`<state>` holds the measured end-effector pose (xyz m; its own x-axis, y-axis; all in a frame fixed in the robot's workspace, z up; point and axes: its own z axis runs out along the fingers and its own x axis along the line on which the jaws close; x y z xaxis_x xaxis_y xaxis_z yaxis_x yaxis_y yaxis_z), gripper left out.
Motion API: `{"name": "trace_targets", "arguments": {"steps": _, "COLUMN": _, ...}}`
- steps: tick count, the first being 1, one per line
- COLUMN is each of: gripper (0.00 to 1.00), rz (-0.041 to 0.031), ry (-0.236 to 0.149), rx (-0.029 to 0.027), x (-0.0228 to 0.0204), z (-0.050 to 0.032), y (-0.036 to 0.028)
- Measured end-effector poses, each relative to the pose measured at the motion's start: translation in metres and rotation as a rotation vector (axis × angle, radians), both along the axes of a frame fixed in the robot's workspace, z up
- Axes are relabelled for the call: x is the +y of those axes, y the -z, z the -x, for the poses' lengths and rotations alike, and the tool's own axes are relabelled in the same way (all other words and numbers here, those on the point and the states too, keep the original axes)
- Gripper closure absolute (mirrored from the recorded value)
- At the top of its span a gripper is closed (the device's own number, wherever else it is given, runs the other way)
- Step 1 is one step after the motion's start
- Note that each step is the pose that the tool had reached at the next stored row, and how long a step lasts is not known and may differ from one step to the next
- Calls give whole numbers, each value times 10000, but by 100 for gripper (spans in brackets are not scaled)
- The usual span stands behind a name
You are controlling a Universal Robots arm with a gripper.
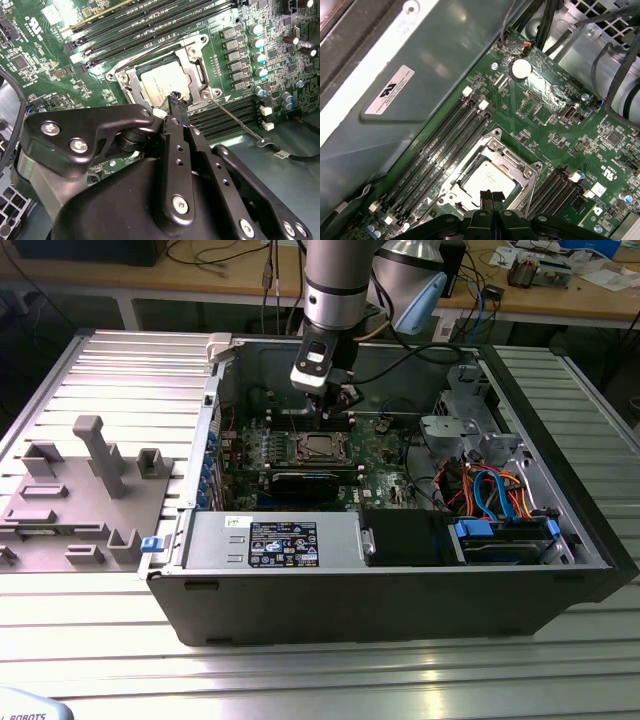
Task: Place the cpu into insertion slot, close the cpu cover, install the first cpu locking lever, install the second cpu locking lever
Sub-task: 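Install the first cpu locking lever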
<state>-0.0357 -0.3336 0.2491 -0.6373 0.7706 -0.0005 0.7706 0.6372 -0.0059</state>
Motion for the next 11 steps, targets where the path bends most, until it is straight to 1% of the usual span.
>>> {"name": "trace_targets", "arguments": {"steps": 11, "gripper": 89, "rz": 0, "ry": -512, "rx": 0, "x": 0, "z": 0, "y": 0}}
